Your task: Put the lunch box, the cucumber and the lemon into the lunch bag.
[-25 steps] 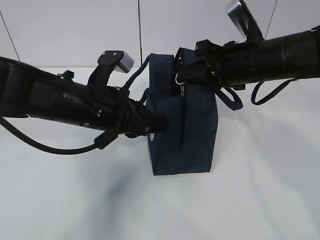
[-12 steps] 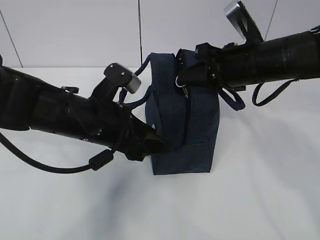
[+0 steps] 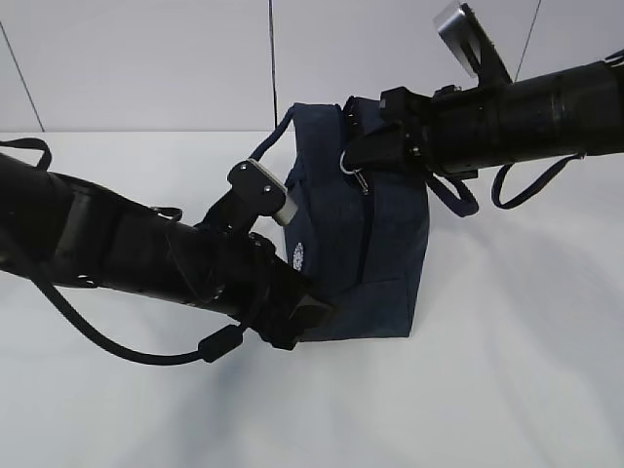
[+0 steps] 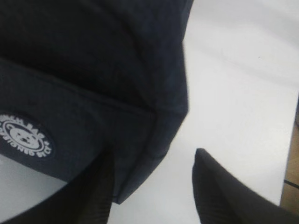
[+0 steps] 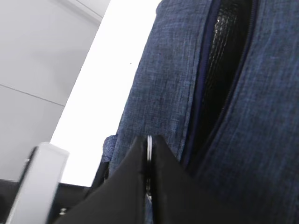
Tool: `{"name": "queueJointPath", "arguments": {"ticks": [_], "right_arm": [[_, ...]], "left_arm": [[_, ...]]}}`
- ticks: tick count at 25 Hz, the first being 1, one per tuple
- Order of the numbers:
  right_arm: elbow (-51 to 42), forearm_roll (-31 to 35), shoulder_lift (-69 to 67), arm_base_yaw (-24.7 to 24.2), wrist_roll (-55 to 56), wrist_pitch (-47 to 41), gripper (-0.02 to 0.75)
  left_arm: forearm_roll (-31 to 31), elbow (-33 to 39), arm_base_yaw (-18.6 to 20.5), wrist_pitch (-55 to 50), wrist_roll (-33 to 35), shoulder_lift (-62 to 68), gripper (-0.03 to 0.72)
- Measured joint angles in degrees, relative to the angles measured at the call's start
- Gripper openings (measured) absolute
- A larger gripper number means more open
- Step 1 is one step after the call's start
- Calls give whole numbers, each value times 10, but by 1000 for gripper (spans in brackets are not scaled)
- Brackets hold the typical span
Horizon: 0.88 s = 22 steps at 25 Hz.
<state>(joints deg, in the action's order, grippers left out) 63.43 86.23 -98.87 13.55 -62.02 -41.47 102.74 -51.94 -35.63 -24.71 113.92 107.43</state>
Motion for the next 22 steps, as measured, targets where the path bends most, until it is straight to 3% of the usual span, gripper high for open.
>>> {"name": "queueJointPath", "arguments": {"ticks": [11,14,19,22], "right_arm": [[0,-7,0,0,1,-2,1],[0,-7,0,0,1,-3,1],[0,-7,0,0,1,-3,1],[0,-8,0,0,2,-3,1]], "left_arm": [[3,-23,0,31,1,5,368],[3,-23,0,19,-14,5,283],[3,-23,0,5,-24,5,24],[3,-23,0,5,-25,5,-5]]}}
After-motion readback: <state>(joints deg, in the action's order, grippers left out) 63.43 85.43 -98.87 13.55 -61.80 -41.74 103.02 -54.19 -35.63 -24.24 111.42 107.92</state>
